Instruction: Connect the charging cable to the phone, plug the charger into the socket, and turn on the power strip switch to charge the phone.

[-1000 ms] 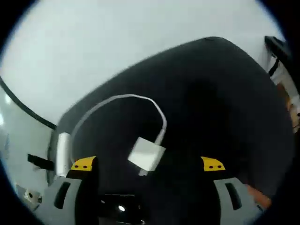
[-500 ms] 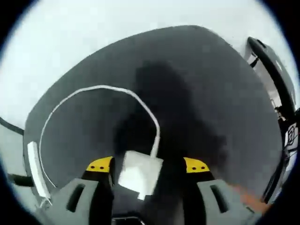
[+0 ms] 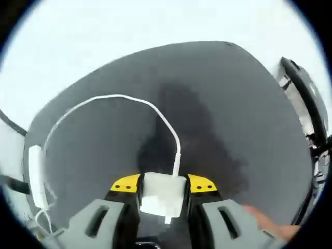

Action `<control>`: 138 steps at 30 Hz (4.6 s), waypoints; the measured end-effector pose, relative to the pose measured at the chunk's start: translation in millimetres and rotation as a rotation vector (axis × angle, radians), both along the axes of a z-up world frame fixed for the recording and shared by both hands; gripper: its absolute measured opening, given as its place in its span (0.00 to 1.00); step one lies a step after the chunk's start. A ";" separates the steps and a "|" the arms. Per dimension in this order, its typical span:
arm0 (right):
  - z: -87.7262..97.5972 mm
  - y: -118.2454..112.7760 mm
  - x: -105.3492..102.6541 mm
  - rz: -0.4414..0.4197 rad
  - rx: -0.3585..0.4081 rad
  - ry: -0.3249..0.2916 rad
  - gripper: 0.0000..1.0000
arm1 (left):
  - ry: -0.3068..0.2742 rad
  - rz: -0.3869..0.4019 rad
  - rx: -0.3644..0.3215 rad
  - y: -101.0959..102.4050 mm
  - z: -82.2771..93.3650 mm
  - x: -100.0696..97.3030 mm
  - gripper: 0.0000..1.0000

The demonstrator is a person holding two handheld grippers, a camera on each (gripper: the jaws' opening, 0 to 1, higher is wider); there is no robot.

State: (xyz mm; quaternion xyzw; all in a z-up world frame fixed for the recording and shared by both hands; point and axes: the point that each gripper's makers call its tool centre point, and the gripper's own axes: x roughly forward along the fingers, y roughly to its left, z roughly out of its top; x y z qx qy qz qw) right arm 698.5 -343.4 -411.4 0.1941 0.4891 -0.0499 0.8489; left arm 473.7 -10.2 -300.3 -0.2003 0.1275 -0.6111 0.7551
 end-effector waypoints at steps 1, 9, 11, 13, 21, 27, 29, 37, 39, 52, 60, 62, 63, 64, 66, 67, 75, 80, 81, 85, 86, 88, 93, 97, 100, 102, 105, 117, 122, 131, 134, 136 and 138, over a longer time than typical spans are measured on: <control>3.6 5.4 2.4 0.014 0.058 -0.029 0.30 | 0.001 0.002 0.001 0.0 0.3 -0.2 0.52; 75.5 56.2 11.2 0.143 0.572 -0.481 0.29 | -0.013 0.015 0.010 -2.4 9.0 -6.4 0.48; 97.7 73.0 1.2 0.220 0.672 -0.593 0.29 | -0.015 0.023 0.011 -2.1 12.0 -7.0 0.47; 120.1 88.5 -9.1 0.283 0.741 -0.714 0.29 | -0.021 0.045 0.015 -1.0 15.8 -4.0 0.46; 162.7 169.2 -59.5 0.525 0.848 -0.780 0.29 | 0.054 0.154 -0.028 -5.7 40.7 34.0 0.45; 189.1 210.1 -103.7 0.719 0.896 -0.826 0.29 | 0.111 0.223 -0.052 -17.0 50.8 71.1 0.34; 191.5 219.7 -116.0 0.779 0.892 -0.825 0.29 | 0.157 0.213 -0.122 -21.9 67.0 83.4 0.33; 204.9 236.0 -141.0 0.862 0.935 -0.845 0.29 | 0.175 0.175 -0.177 -51.1 102.1 127.5 0.31; 206.0 239.8 -146.3 0.883 0.932 -0.847 0.29 | 0.131 0.157 -0.137 -61.5 103.1 127.6 0.31; 200.5 250.9 -157.1 0.945 0.910 -0.831 0.29 | 0.172 0.187 -0.261 -64.3 145.1 141.7 0.07; 183.1 244.1 -133.6 0.880 0.744 -0.902 0.30 | 0.069 0.249 -0.059 -78.8 147.2 138.9 0.00; 182.8 240.2 -129.8 0.846 0.741 -0.892 0.30 | 0.058 0.262 0.001 -84.6 147.5 140.4 0.00; 183.4 237.9 -126.9 0.821 0.736 -0.893 0.30 | 0.045 0.257 0.020 -87.9 148.7 139.1 0.00; 188.7 231.0 -119.1 0.773 0.709 -0.938 0.27 | 0.028 0.243 0.039 -91.7 150.3 136.5 0.00; 198.9 221.3 -112.7 0.717 0.688 -0.994 0.28 | -0.027 0.256 0.150 -99.5 142.9 135.4 0.00; 202.7 216.6 -111.1 0.697 0.679 -1.006 0.28 | -0.061 0.263 0.184 -102.0 140.8 135.7 0.00; 203.9 178.5 -108.1 0.544 0.242 -1.108 0.39 | -0.105 0.418 0.313 -93.5 140.1 160.9 0.00; 194.7 181.1 -117.6 0.387 -0.030 -1.173 0.63 | -0.093 0.475 0.348 -98.4 145.5 167.3 0.00; 190.6 180.1 -117.1 0.341 -0.087 -1.167 0.68 | -0.114 0.512 0.376 -98.7 147.2 169.4 0.00; 179.9 186.5 -120.5 0.189 -0.364 -1.173 0.75 | -0.164 0.575 0.434 -106.2 157.0 172.5 0.00; 181.7 189.8 -121.1 0.165 -0.397 -1.192 0.73 | -0.171 0.583 0.434 -107.9 160.3 173.2 0.00; 184.8 188.4 -121.7 0.058 -0.532 -1.206 0.65 | -0.178 0.606 0.434 -109.9 168.4 175.0 0.00; 185.3 203.9 -108.0 -0.032 -0.516 -1.213 0.63 | -0.170 0.607 0.429 -120.2 183.0 170.0 0.00; 201.4 205.4 -104.6 -0.080 -0.750 -1.246 0.61 | -0.148 0.589 0.419 -130.5 191.2 164.3 0.00; 209.8 204.3 -100.5 -0.130 -0.857 -1.249 0.62 | -0.149 0.587 0.417 -137.8 198.1 161.3 0.00; 210.8 201.5 -94.5 -0.141 -0.922 -1.217 0.61 | -0.148 0.584 0.415 -142.3 204.2 161.5 0.00; 211.9 199.2 -83.9 -0.144 -0.946 -1.201 0.60 | -0.158 0.584 0.419 -146.3 212.2 161.8 0.00; 222.6 182.6 -76.5 -0.207 -1.001 -1.195 0.37 | -0.128 0.576 0.424 -143.9 211.9 163.0 0.00; 221.7 185.2 -84.2 -0.175 -0.921 -1.231 0.34 | -0.154 0.582 0.444 -139.9 212.7 164.8 0.00; 207.0 206.8 -77.3 0.124 -0.480 -1.313 0.31 | -0.227 0.519 0.542 -127.8 195.4 153.1 0.00; 204.3 207.9 -78.8 0.200 -0.396 -1.326 0.31 | -0.266 0.492 0.581 -123.6 192.2 151.3 0.00; 201.5 214.9 -81.9 0.301 -0.276 -1.334 0.30 | -0.286 0.474 0.598 -120.4 189.9 147.4 0.01; 202.0 223.2 -90.9 0.394 -0.038 -1.340 0.30 | -0.294 0.459 0.601 -117.0 189.4 144.3 0.01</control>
